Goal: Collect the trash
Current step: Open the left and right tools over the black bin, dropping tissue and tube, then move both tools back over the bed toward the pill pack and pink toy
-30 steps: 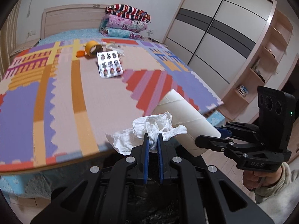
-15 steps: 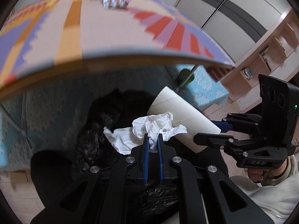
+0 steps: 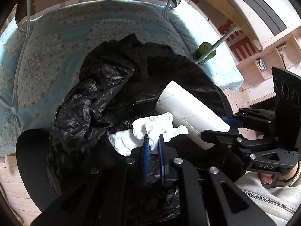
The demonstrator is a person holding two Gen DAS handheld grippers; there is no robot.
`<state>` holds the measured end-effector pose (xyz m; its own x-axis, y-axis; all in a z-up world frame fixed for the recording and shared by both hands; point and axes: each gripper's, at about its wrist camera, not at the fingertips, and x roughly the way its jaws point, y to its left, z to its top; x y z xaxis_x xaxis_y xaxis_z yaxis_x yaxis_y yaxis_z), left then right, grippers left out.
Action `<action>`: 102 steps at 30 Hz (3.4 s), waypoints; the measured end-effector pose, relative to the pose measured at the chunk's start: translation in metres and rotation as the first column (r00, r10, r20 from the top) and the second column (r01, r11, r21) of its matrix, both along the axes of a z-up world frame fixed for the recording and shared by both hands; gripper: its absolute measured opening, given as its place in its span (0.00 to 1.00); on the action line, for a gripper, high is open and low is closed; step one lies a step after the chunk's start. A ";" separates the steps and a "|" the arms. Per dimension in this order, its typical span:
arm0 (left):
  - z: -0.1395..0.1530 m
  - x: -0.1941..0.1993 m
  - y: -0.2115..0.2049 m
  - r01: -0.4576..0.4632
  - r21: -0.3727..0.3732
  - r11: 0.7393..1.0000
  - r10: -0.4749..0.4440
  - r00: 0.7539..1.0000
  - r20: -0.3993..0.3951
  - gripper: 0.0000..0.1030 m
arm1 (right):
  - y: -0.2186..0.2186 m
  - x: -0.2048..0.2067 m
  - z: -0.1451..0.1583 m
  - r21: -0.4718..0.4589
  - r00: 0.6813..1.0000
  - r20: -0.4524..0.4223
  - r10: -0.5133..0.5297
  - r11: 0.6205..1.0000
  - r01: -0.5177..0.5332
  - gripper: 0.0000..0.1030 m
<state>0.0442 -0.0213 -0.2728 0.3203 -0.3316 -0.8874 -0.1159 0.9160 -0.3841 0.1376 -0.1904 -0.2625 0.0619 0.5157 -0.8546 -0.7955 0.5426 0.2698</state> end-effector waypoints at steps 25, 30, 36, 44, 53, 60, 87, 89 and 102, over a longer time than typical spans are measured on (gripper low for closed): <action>0.049 -0.007 -0.004 0.000 0.057 0.998 -0.007 0.993 0.119 0.60 | -0.008 -0.007 0.037 0.077 0.996 0.094 0.012 0.997 -0.019 0.48; 0.076 -0.009 -0.001 -0.005 0.085 0.996 -0.010 0.983 0.181 0.60 | -0.012 -0.008 0.057 0.109 0.990 0.138 0.005 0.994 -0.020 0.48; 0.111 -0.010 0.004 -0.018 0.125 0.992 -0.015 0.966 0.259 0.60 | -0.015 -0.007 0.084 0.148 0.981 0.195 0.000 0.989 -0.029 0.48; 0.152 0.002 0.014 -0.037 0.150 0.988 -0.016 0.940 0.340 0.60 | -0.015 0.001 0.118 0.201 0.966 0.258 -0.017 0.979 -0.037 0.48; 0.173 0.028 0.038 -0.096 0.138 0.986 0.036 0.923 0.383 0.60 | -0.007 0.014 0.138 0.233 0.958 0.288 -0.022 0.971 -0.048 0.48; 0.178 0.050 0.051 -0.133 0.126 0.983 0.074 0.916 0.394 0.68 | -0.001 0.031 0.152 0.255 0.951 0.307 -0.038 0.966 -0.044 0.48; 0.158 0.187 0.099 -0.185 0.077 0.980 0.148 0.927 0.344 0.72 | 0.045 0.121 0.167 0.283 0.947 0.310 -0.080 0.959 -0.012 0.48; 0.153 0.195 0.101 -0.190 0.088 0.978 0.151 0.930 0.335 0.72 | 0.048 0.126 0.167 0.281 0.947 0.310 -0.080 0.960 -0.011 0.47; 0.142 0.222 0.100 -0.195 0.199 0.960 0.123 0.937 0.326 0.72 | 0.068 0.156 0.172 0.266 0.937 0.340 -0.080 0.964 -0.014 0.47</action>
<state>0.2660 0.0790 -0.1310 0.6213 -0.0572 -0.7815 -0.1764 0.9615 -0.2106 0.2932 -0.1225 -0.0903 0.3493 0.7090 -0.6127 -0.8472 0.5183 0.1168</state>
